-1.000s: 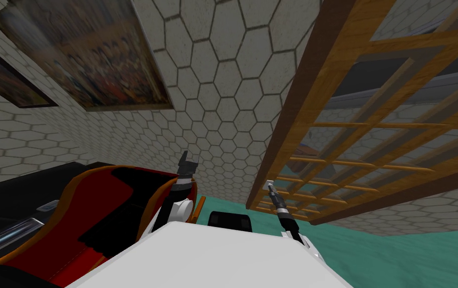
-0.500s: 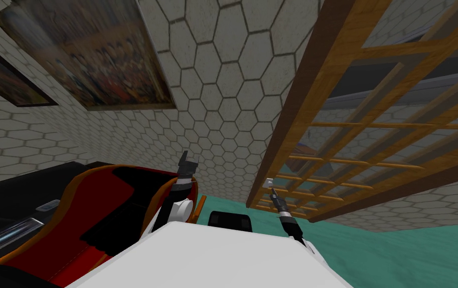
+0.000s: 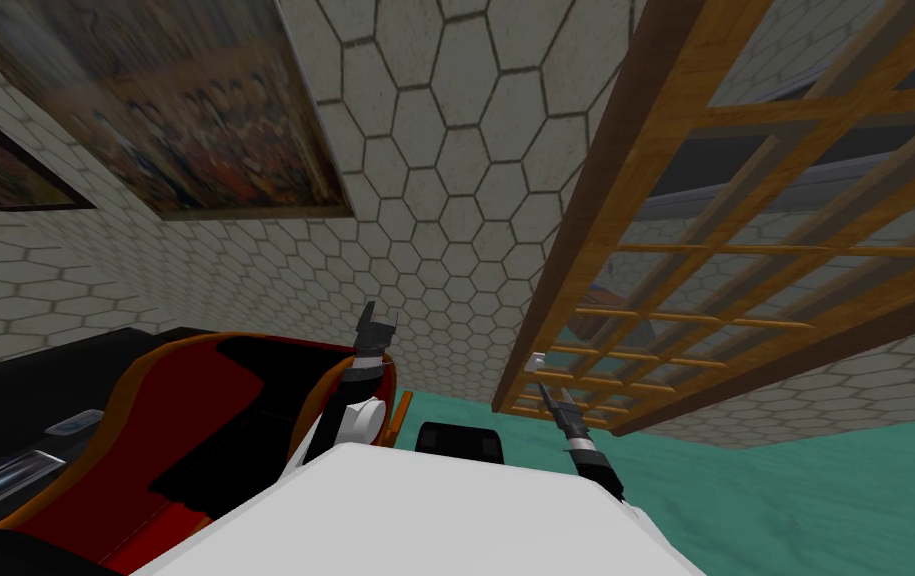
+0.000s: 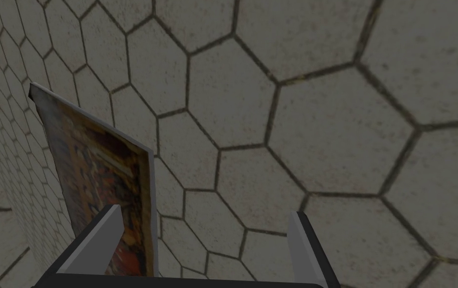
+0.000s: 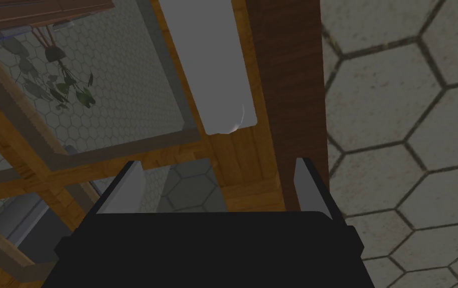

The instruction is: Pull the door open

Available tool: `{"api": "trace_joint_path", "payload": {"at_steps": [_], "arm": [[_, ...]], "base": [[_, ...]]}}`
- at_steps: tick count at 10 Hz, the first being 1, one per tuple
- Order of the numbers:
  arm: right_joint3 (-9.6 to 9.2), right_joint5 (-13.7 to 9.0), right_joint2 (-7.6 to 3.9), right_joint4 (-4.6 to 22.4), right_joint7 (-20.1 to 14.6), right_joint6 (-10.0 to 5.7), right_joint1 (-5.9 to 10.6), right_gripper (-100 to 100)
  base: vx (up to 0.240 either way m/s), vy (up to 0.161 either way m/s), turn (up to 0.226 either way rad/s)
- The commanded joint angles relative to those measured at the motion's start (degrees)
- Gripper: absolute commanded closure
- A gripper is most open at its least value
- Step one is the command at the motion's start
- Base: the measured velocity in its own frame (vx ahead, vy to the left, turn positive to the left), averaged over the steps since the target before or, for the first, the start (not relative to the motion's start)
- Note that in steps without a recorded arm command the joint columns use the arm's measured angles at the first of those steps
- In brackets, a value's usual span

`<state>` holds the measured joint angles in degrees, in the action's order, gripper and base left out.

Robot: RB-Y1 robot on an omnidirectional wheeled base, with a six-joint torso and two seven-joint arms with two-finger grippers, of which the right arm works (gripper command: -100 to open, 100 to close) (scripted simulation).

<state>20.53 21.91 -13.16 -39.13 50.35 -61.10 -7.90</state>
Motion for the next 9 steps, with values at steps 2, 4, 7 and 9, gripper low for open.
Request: {"api": "trace_joint_path", "payload": {"at_steps": [2,4,7,9], "arm": [[0.93,1.57,-0.52,-0.81,3.95,-1.55,-1.94,-100],[1.65,2.72,-0.90,-1.13,6.76,-2.75,-3.21,-100],[2.04,3.26,-1.19,-0.84,8.06,-3.53,-3.66,-100],[2.19,3.15,-1.08,-0.68,8.57,-3.05,-3.10,-100]], "base": [[-0.021,0.028,-0.045],[-0.024,0.032,-0.047],[-0.015,0.025,-0.026],[0.143,-0.017,0.034]]}}
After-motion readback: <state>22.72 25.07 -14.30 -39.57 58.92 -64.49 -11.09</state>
